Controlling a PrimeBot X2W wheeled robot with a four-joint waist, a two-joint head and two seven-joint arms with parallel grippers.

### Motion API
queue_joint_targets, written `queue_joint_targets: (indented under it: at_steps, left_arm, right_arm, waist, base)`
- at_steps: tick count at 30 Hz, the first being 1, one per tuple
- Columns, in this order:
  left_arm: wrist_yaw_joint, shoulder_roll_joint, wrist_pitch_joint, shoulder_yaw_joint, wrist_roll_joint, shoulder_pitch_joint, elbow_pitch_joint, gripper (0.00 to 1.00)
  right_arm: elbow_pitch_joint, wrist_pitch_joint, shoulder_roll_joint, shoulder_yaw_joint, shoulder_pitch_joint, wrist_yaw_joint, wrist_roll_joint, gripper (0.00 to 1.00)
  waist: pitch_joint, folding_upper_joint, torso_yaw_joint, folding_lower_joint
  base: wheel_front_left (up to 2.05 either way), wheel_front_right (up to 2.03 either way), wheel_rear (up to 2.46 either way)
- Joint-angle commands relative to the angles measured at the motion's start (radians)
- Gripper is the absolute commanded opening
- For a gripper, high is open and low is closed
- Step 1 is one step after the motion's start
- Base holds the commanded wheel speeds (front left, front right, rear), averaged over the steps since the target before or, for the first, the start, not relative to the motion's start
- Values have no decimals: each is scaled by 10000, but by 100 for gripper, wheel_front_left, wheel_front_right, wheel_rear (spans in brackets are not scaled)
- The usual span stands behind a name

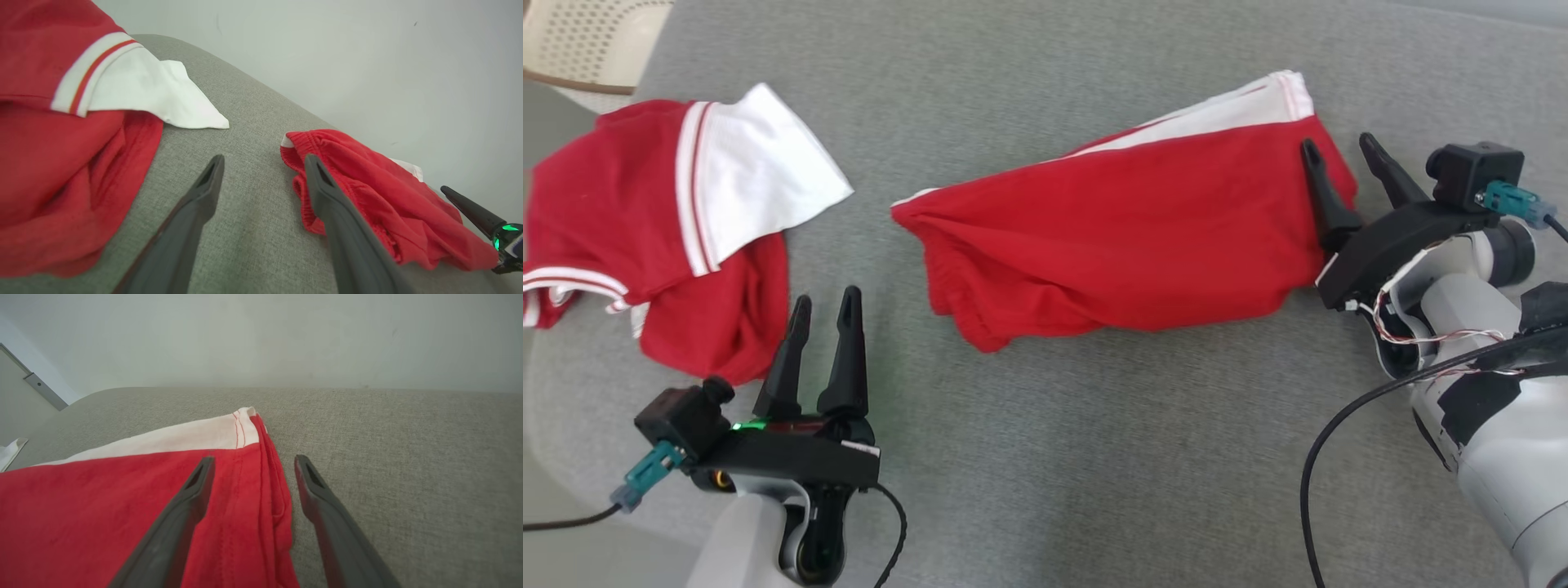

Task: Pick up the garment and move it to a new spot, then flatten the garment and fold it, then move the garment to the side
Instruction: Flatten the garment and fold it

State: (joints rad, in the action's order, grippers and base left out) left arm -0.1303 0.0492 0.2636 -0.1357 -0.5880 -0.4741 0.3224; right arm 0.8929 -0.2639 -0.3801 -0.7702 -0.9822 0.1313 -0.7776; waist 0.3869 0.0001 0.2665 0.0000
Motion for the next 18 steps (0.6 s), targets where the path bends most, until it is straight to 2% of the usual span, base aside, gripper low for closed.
queue_joint_targets:
  at_steps: [1,7,13,15,16,18]
  left_arm:
    - [41,23,14,71,103,254,-59,100]
    - [161,21,14,89,648,609,-338,100]
    - [180,21,14,161,609,974,-466,100]
    - [171,23,14,217,611,1132,-453,100]
    - [167,21,14,241,577,1175,-430,100]
    - [158,23,14,271,546,1163,-411,100]
  right_arm:
    - [212,-4,-5,36,113,-10,125,100]
    - [1078,-4,44,210,-50,-10,307,100]
    - [1936,55,483,63,-3,-4,217,99]
    - [2091,276,582,-80,96,-4,123,67]
    - [2121,349,618,-161,135,-4,68,38]
    - [2163,416,656,-266,174,-4,-17,0]
  waist:
    - [-69,-1,288,0]
    - [-62,-1,628,0]
    - [-139,-1,775,0]
    - [-166,-1,760,0]
    - [-179,-1,744,0]
    - [-212,-1,702,0]
  base:
    - [0,0,0]
    - [0,0,0]
    - [0,0,0]
    - [0,0,0]
    - [0,0,0]
    - [0,0,0]
